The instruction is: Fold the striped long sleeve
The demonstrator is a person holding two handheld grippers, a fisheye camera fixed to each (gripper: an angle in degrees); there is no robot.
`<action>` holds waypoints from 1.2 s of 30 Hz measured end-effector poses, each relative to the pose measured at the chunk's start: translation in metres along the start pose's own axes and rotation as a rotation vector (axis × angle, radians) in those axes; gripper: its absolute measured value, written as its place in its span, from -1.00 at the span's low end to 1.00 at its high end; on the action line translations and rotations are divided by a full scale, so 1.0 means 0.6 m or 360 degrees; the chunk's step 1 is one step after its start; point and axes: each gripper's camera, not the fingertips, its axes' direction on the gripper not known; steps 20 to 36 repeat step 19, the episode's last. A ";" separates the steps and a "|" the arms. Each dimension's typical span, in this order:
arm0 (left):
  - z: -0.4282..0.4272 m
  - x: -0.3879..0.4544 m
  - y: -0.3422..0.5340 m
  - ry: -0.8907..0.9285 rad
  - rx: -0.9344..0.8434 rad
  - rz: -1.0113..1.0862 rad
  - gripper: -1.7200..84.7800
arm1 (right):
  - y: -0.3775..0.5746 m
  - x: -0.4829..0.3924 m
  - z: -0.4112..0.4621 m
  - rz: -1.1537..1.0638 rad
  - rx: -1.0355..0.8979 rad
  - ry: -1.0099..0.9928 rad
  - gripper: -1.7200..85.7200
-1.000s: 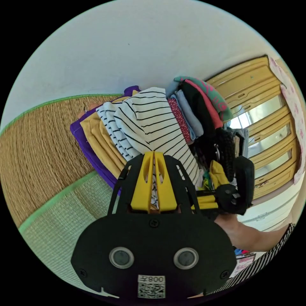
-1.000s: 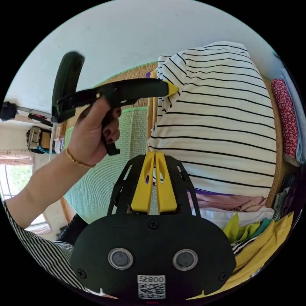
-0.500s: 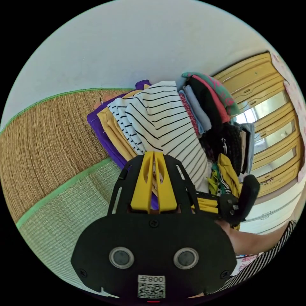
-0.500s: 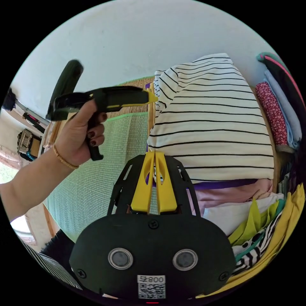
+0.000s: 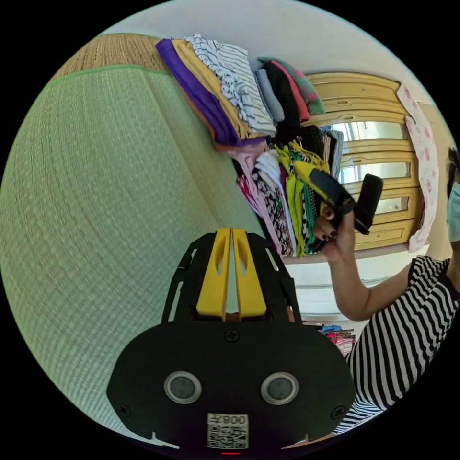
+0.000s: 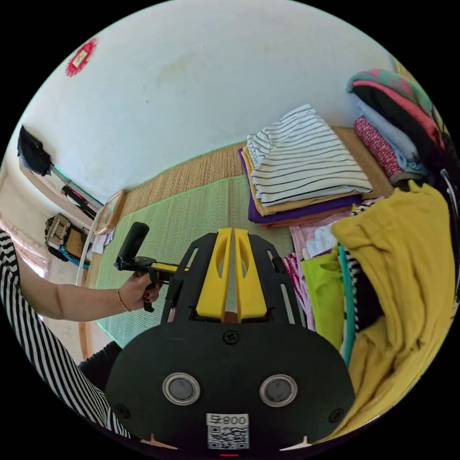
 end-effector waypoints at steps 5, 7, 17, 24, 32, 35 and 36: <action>0.048 0.019 0.082 -0.0222 -0.0217 0.0187 -0.96 | 0.053 -0.046 -0.143 -0.0107 0.0121 0.0217 -0.84; 0.070 0.021 0.110 -0.0315 -0.0319 0.0274 -0.96 | 0.071 -0.049 -0.186 -0.0112 0.0147 0.0320 -0.83; 0.125 -0.027 0.273 -0.0276 -0.0407 0.0423 -0.96 | 0.111 0.025 -0.328 -0.0007 0.0156 0.0890 -0.72; 0.121 -0.037 0.307 -0.0262 -0.0379 0.0438 -0.96 | 0.109 0.046 -0.321 0.0004 0.0087 0.0831 -0.73; 0.121 -0.037 0.307 -0.0262 -0.0379 0.0438 -0.96 | 0.109 0.046 -0.321 0.0004 0.0087 0.0831 -0.73; 0.121 -0.037 0.307 -0.0262 -0.0379 0.0438 -0.96 | 0.109 0.046 -0.321 0.0004 0.0087 0.0831 -0.73; 0.121 -0.037 0.307 -0.0262 -0.0379 0.0438 -0.96 | 0.109 0.046 -0.321 0.0004 0.0087 0.0831 -0.73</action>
